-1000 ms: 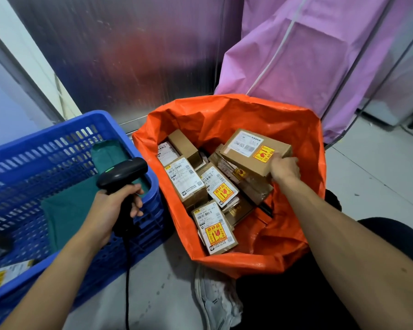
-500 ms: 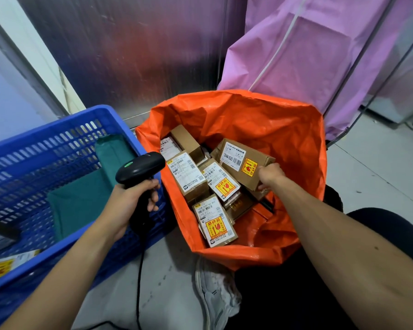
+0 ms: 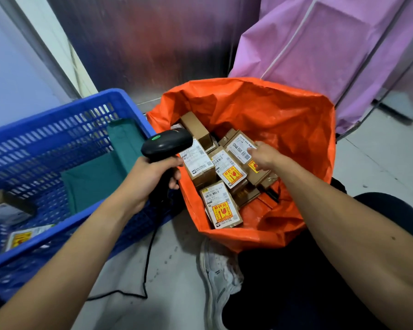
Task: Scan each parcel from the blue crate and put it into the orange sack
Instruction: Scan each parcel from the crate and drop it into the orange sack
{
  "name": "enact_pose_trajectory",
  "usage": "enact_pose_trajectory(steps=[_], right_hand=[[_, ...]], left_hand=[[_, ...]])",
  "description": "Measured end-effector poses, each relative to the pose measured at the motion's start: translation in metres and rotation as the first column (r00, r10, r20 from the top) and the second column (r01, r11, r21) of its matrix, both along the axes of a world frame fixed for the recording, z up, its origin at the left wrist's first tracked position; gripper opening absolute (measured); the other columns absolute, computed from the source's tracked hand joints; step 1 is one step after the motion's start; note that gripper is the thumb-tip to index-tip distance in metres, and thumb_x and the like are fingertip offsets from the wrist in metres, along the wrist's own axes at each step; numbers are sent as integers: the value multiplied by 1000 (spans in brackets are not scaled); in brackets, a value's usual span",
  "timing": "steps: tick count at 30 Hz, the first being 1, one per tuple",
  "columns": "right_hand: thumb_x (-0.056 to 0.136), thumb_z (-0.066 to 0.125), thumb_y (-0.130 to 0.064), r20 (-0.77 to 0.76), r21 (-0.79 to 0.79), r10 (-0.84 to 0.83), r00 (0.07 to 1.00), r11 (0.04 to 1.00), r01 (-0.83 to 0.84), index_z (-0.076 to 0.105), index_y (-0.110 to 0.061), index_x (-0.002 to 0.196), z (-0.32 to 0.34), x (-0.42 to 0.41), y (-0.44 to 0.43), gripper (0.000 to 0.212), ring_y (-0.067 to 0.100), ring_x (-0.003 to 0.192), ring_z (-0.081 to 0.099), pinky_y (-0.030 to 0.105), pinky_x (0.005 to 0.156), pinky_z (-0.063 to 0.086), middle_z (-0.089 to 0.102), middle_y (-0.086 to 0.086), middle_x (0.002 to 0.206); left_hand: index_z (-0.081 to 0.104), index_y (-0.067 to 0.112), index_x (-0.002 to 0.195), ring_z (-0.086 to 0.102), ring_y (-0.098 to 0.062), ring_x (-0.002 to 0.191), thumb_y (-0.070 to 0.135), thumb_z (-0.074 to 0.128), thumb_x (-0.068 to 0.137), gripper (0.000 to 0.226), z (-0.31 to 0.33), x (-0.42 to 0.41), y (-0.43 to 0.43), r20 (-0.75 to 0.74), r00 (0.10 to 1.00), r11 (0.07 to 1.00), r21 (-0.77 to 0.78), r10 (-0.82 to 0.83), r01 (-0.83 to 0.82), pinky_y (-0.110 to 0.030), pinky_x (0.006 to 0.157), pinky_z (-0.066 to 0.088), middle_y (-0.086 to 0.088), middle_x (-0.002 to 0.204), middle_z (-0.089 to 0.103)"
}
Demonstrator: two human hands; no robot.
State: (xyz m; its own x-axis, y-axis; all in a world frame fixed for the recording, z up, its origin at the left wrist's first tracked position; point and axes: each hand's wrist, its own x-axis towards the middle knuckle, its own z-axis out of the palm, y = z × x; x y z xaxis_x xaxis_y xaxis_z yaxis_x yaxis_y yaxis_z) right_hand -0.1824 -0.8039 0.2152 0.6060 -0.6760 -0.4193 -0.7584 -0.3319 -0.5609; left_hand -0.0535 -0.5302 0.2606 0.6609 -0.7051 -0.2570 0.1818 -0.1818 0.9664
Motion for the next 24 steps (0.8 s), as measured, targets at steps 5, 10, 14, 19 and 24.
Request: enact_pose_trajectory(steps=[5,10,14,19,24], right_hand=[[112,37,-33,-75,-67,215,974,973,-220,33,1,154,49,27,23,54,42,135,49,49,114,41,45,25,152],[107,43,-48,-92,-227,375,923,894,-386,33,-11,155,102,54,55,61,37,132,53,43,105,41,51,18,149],[106,50,-47,-123,-242,492,862,827,-507,38,-12,155,135,69,89,61,33,137,50,43,107,41,47,12,156],[103,53,-42,-101,-326,642,760,701,-635,69,-10,106,158,120,142,36,27,92,70,39,89,53,76,10,103],[101,55,-39,-60,-408,719,693,616,-674,70,-19,100,159,166,190,25,22,84,71,37,88,55,78,2,86]], left_hand=[[68,3,84,50,-19,45,8,68,95,12,31,-2,8,-7,1000,999,-28,23,-23,-37,62,52,-13,65,62],[69,6,91,51,-18,48,10,68,94,5,86,-2,42,34,996,992,-103,78,-74,-30,58,53,-10,66,63],[68,7,90,50,-17,48,10,66,95,7,107,12,88,87,982,979,-128,169,-157,-28,57,55,-8,66,62],[69,8,87,51,-16,46,11,67,96,10,93,32,146,63,921,922,-75,385,-380,-32,60,52,-5,64,63],[71,10,89,55,-18,50,12,71,95,6,111,60,208,153,867,880,-87,475,-467,-33,63,51,-6,69,68]])
